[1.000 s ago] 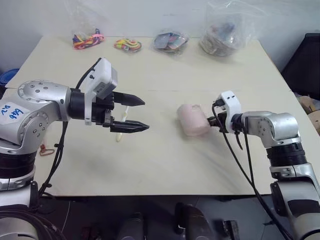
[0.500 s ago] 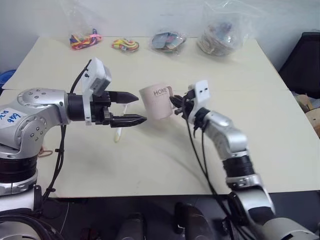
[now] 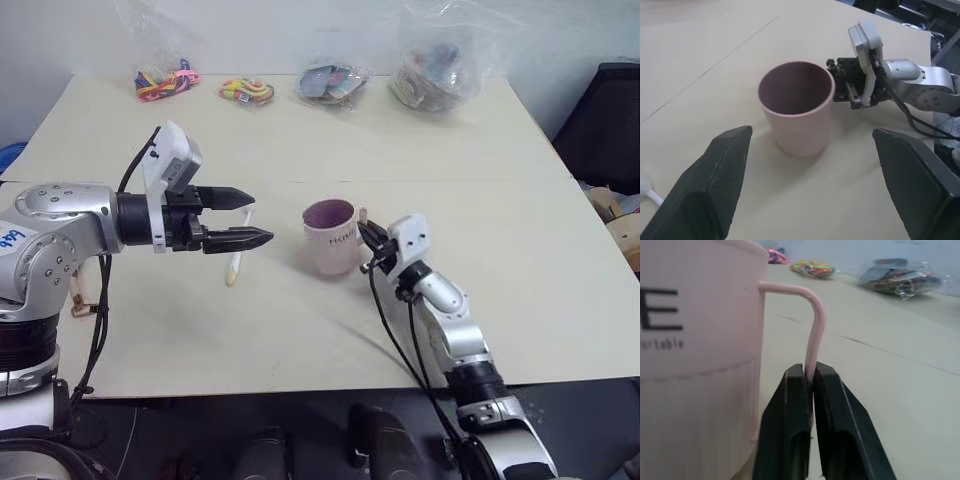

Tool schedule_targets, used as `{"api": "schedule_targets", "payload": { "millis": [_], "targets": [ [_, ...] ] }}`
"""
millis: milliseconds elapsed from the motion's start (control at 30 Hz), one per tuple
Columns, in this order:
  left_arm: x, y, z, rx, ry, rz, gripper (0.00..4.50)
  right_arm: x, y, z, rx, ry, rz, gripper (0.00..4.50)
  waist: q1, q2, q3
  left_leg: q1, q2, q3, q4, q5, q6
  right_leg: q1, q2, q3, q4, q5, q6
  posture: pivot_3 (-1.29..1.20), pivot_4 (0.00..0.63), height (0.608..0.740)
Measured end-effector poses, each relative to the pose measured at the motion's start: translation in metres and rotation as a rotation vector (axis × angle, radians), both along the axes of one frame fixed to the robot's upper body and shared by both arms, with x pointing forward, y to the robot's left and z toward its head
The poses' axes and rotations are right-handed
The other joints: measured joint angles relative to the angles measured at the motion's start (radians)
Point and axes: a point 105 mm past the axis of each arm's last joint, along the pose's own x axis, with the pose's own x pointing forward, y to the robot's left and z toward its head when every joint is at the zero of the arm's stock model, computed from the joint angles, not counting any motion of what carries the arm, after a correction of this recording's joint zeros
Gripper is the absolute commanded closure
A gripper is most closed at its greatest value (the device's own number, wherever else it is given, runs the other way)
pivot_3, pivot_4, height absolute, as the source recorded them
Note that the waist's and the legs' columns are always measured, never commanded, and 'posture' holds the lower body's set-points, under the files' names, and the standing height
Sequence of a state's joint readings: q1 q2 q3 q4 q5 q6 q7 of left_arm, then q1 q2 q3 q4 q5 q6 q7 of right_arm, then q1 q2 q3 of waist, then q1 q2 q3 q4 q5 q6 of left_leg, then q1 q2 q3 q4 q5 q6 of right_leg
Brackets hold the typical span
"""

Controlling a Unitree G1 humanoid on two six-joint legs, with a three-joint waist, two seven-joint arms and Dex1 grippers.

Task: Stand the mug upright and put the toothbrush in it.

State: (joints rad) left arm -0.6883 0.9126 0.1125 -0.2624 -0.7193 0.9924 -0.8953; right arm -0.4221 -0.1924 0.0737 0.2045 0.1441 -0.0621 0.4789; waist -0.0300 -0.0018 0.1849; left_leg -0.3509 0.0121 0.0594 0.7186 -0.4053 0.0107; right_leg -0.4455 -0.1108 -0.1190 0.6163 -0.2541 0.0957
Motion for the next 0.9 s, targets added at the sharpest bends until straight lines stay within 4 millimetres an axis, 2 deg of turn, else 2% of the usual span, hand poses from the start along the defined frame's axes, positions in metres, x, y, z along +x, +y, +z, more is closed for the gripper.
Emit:
{"api": "schedule_targets", "payload": {
  "millis": [67,200,333,433,500,533,567,667,733,900],
  "targets": [
    [0.0,-0.002,-0.001,-0.002,0.002,-0.006,0.42,-0.003,-0.001,0.0,-0.01,0.014,0.013,2.78,0.0,0.0,0.0,0.0,0.0,0.0,0.0,0.0,0.0,0.0,0.0,0.0,0.0,0.0,0.0,0.0,0.15,0.74],
    [0.001,-0.005,-0.003,-0.008,0.003,-0.02,0.42,-0.009,-0.003,0.016,-0.043,0.01,0.047,1.47,0.002,0.0,0.0,0.0,0.0,-0.001,0.0,0.0,0.0,0.0,0.0,0.0,0.0,0.0,0.0,0.0,0.15,0.74],
    [0.001,-0.006,-0.004,-0.013,0.003,-0.018,0.42,-0.022,-0.017,0.023,-0.122,0.046,0.087,1.47,0.007,0.0,0.0,0.0,0.0,-0.001,0.001,0.0,0.0,0.0,-0.001,0.0,0.0,0.0,0.0,0.0,0.15,0.74],
    [0.004,0.0,-0.011,-0.018,0.031,0.036,0.42,-0.036,-0.041,0.023,-0.21,0.138,0.112,1.47,0.011,0.001,0.001,0.0,-0.001,-0.003,0.001,0.0,0.001,0.0,-0.001,0.001,0.0,0.0,0.0,0.0,0.15,0.74],
    [0.014,0.011,-0.014,-0.031,0.063,0.152,0.42,-0.051,-0.067,0.029,-0.286,0.197,0.126,1.47,0.025,0.002,0.001,0.0,-0.001,-0.004,0.001,-0.001,0.001,0.0,-0.001,0.001,0.0,0.0,0.0,0.0,0.15,0.74],
    [0.022,0.019,-0.014,-0.049,0.077,0.228,0.42,-0.055,-0.076,0.036,-0.297,0.211,0.133,1.47,0.029,0.002,0.001,0.0,-0.001,-0.004,0.002,-0.001,0.002,0.0,-0.001,0.001,0.0,0.0,0.0,0.0,0.15,0.74],
    [0.035,0.027,-0.015,-0.078,0.101,0.348,0.42,-0.064,-0.084,0.048,-0.299,0.223,0.16,1.29,0.036,0.002,0.001,0.0,-0.001,-0.004,0.003,-0.001,0.002,0.001,-0.001,0.001,0.001,0.0,0.001,0.0,0.15,0.74],
    [0.06,0.046,-0.031,-0.08,0.202,0.608,0.42,-0.087,-0.08,0.082,-0.276,0.196,0.281,0.59,0.048,0.001,0.001,0.001,-0.001,-0.003,0.003,-0.001,0.002,0.002,0.0,0.001,0.002,0.001,0.001,0.0,0.15,0.74],
    [0.069,0.042,-0.044,-0.073,0.264,0.676,0.42,-0.097,-0.073,0.1,-0.244,0.183,0.356,0.01,0.053,0.001,0.001,0.001,-0.002,-0.002,0.003,-0.001,0.002,0.001,-0.001,0.002,0.002,0.001,0.001,0.0,0.15,0.74],
    [0.085,0.018,-0.076,-0.01,0.399,0.713,0.42,-0.114,-0.05,0.13,-0.204,0.15,0.514,0.01,0.058,0.001,0.001,-0.001,-0.002,0.003,0.004,-0.001,0.002,0.001,-0.001,-0.001,0.001,0.001,0.001,0.0,0.15,0.74]
  ]
}}
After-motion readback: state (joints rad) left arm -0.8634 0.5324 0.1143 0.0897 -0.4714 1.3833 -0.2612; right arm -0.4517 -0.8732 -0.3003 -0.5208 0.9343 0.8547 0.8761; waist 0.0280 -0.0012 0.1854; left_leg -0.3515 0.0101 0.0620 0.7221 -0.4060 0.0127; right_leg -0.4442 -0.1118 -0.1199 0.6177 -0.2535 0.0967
